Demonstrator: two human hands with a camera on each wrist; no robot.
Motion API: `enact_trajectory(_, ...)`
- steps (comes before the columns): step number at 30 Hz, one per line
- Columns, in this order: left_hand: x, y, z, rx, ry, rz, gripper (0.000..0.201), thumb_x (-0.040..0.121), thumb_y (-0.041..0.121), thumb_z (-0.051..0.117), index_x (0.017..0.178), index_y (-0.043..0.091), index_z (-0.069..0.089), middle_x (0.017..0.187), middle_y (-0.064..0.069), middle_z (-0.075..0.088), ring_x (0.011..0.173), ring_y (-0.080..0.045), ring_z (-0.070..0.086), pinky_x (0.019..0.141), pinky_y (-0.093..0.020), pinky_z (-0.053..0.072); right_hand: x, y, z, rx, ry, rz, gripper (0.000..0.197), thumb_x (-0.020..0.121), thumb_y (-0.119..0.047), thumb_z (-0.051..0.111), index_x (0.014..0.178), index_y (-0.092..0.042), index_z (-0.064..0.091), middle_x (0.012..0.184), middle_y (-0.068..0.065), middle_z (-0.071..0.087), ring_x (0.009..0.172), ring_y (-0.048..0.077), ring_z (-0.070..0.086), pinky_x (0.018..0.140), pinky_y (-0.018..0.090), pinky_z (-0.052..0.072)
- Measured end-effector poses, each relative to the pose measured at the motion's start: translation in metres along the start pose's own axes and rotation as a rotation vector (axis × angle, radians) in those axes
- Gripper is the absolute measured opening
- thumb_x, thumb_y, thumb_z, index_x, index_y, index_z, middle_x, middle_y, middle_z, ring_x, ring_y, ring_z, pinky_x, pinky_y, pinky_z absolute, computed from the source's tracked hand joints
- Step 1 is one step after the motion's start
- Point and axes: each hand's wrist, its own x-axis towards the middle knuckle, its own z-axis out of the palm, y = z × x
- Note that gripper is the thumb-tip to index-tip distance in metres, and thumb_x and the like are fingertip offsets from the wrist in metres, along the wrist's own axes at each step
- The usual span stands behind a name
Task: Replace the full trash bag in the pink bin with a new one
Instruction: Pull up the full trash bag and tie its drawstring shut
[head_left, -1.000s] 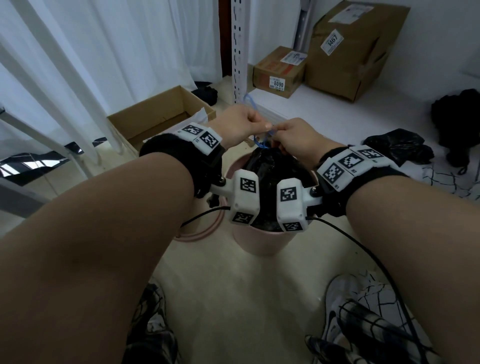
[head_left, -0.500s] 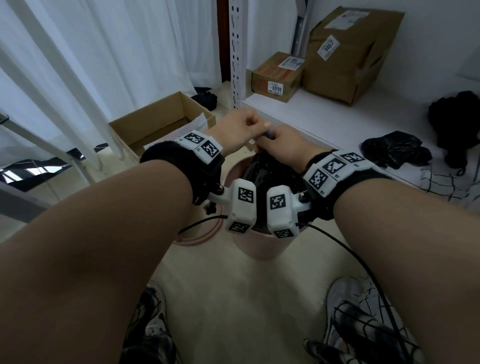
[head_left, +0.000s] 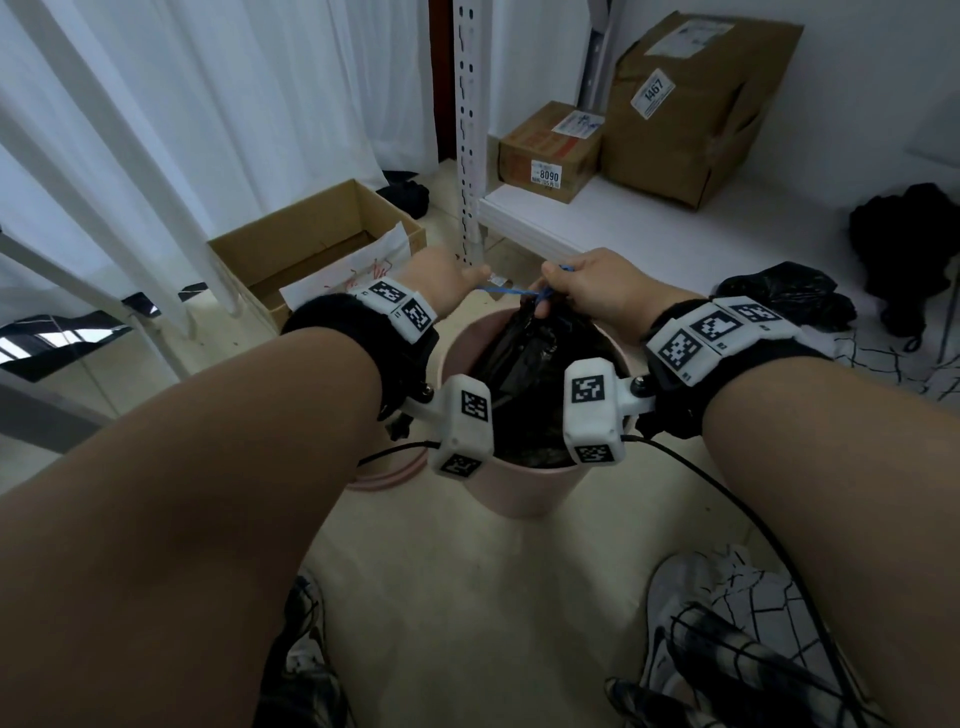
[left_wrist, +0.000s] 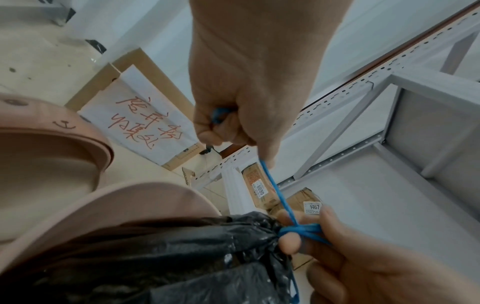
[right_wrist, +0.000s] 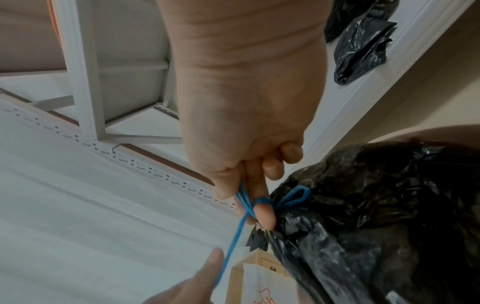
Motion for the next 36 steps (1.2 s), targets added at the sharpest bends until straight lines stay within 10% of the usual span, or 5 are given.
enact_trajectory(6, 0.006, -0.002, 0.005, -0.277, -0.179, 0.061, 0.035, 0.086, 0.009, 0.061, 0.063, 0.017, 0.035, 0.057, -0.005, 0.03, 0.046, -0.019, 0.025, 0.046, -0.024, 0.021, 0.004, -0.001, -0.001, -0.039, -0.035, -0.026, 0.027, 0.098, -0.017, 0.046, 0.091, -0.008, 0.071, 0.069, -0.002, 0.063, 0.037, -0.002, 0.046, 0.052, 0.014, 0.037)
enact_trajectory(13, -0.004, 0.003, 0.011, -0.358, -0.142, 0.275, 0.023, 0.087, 0.015, 0.066, 0.109, 0.019, 0.068, 0.04, 0.01, 0.047, 0.031, -0.001, 0.038, 0.037, -0.008, 0.028, -0.001, -0.007, 0.0, 0.087, -0.02, -0.03, 0.016, 0.084, -0.007, 0.066, 0.098, 0.0, 0.071, 0.073, 0.01, 0.064, 0.057, 0.009, 0.053, 0.055, 0.016, 0.044)
enact_trajectory(19, -0.005, 0.012, 0.014, -0.285, -0.044, 0.353, 0.014, 0.087, 0.007, 0.061, 0.097, 0.009, 0.07, 0.06, 0.008, 0.052, 0.045, 0.01, 0.049, 0.047, -0.002, 0.032, -0.009, -0.009, -0.005, 0.131, 0.005, -0.054, 0.019, 0.079, -0.001, 0.069, 0.098, 0.003, 0.071, 0.074, 0.012, 0.065, 0.059, 0.01, 0.058, 0.062, 0.017, 0.051)
enact_trajectory(23, 0.003, 0.014, 0.023, -0.276, -0.02, 0.318, 0.01, 0.088, 0.014, 0.061, 0.091, 0.009, 0.069, 0.085, -0.005, 0.061, 0.081, -0.012, 0.055, 0.075, -0.022, 0.04, -0.009, -0.01, -0.007, 0.044, 0.086, -0.082, 0.01, 0.077, 0.002, 0.068, 0.086, 0.001, 0.072, 0.069, 0.005, 0.065, 0.063, 0.011, 0.059, 0.07, 0.024, 0.054)
enact_trajectory(36, 0.008, 0.018, 0.029, -0.445, -0.071, 0.254, 0.024, 0.097, 0.017, 0.048, 0.078, 0.012, 0.062, 0.065, 0.004, 0.058, 0.042, 0.007, 0.051, 0.05, -0.007, 0.04, -0.007, -0.002, 0.013, -0.506, 0.354, -0.174, 0.019, 0.087, -0.011, 0.053, 0.103, -0.009, 0.063, 0.104, 0.014, 0.067, 0.099, 0.03, 0.06, 0.079, 0.035, 0.047)
